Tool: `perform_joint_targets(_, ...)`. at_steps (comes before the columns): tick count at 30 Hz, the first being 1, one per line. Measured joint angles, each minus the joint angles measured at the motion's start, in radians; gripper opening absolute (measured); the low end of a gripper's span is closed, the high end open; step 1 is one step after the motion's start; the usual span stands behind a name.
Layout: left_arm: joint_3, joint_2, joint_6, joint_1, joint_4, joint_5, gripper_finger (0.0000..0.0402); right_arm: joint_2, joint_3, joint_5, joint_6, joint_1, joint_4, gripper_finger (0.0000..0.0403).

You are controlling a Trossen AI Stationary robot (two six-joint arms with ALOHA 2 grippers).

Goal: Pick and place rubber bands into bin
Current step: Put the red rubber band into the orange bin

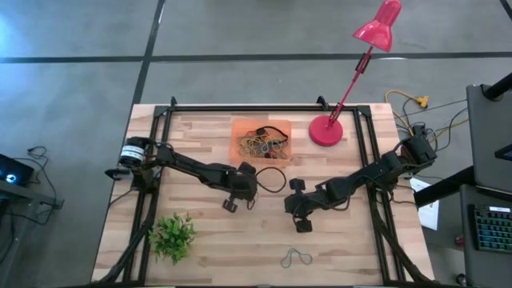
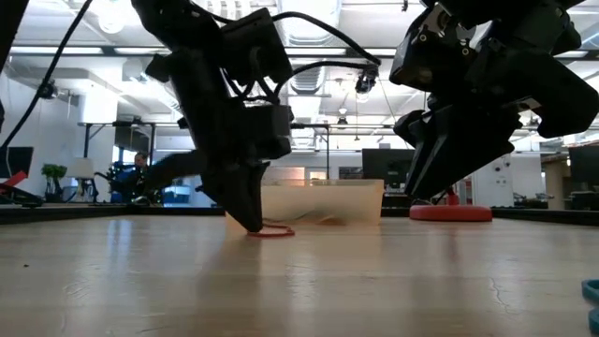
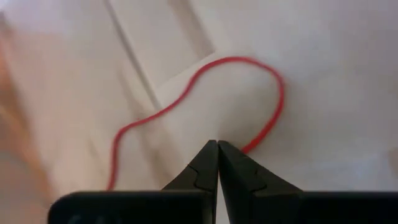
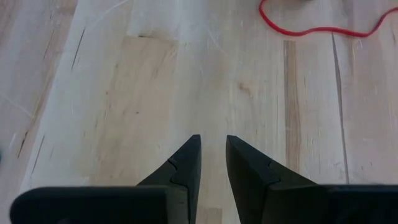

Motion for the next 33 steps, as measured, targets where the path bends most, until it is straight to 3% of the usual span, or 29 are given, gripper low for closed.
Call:
perform_joint_targets(6,-0.001,-0.007,-0.046,-0.005,0.001,0.088,0.0000,0.000,0.000,0.000,0.000,0.000,0.000,0.0063)
perform_joint_targets(12,-0.011,-0.055,-0.031,-0.035,0.047,-0.287,0.0000,0.000,0.000,0.000,0.000,0.000,-0.001,0.0063)
perform_joint_targets(15,-0.006,-0.080,-0.014,-0.031,0.104,-0.370,0.0000,0.000,0.000,0.000,0.000,0.000,-0.002,0.0063)
perform_joint_targets(33,-0.012,0.042,0.007,0.059,0.196,-0.422,0.0000,0.000,-0.008,0.000,0.000,0.001,-0.002,0.0063)
